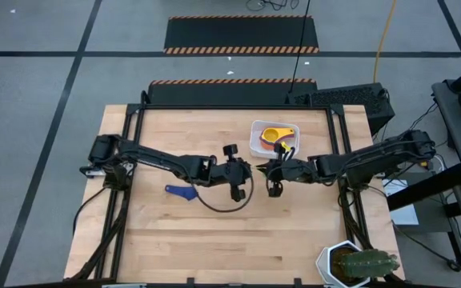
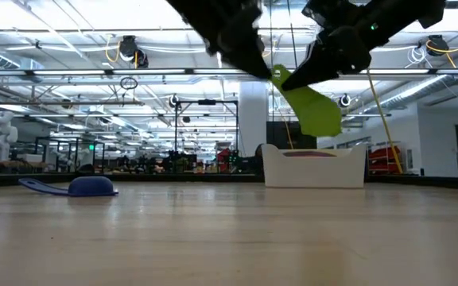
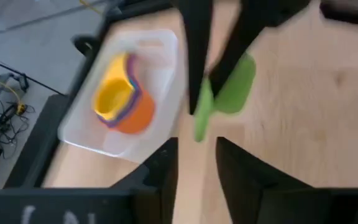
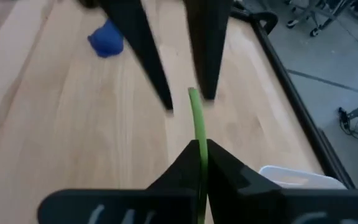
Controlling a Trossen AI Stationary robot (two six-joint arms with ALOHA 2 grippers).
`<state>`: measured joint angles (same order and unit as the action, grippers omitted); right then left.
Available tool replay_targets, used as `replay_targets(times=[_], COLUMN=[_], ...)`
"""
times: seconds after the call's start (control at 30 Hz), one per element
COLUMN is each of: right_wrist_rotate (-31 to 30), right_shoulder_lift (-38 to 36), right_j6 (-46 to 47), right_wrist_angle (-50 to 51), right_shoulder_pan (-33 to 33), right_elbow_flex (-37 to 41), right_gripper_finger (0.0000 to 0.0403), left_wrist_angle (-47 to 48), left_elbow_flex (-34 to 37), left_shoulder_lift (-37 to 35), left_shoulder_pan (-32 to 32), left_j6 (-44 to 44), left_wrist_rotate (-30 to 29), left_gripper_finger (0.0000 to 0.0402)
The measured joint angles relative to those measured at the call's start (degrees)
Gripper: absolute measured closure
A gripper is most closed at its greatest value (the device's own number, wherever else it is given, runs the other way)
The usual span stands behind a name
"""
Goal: Nest measuring cups in basket
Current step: Stack the green measuring cup on top of the yellow measuring cup in the white bin
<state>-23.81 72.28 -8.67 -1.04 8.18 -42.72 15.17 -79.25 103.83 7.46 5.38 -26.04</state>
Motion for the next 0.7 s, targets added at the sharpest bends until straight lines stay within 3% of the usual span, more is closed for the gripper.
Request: replay_targets(times=[0.27,0.5,0.7], right_wrist_rotate=[0.1,7.3,13.6], right_shoulder_lift=[-6.0,-8.3,-7.7], right_j6=[-4.6,-6.4,-7.4], right_wrist_angle=[-1.9,-8.5,-18.9], right_shoulder_pan=[-2.5,-6.3,-7.9], right_elbow_flex=[0.0,0.0,0.0], right_gripper_finger=[0.0401,0.0402,0.0402], left_wrist_angle=[3.1,-9.6,-20.9], left_elbow_flex=[1.7,11.1,16.9], left_shoulder_lift=[-7.0,-8.7,-9.6], left_shoulder_pan=[-0.4,-3.2,-4.9], left_j6=[-2.1,-1.2,0.0], left_wrist_rotate=[-0.2,-0.3,3.8], left_gripper_finger=[0.0254,0.0252,0.0252])
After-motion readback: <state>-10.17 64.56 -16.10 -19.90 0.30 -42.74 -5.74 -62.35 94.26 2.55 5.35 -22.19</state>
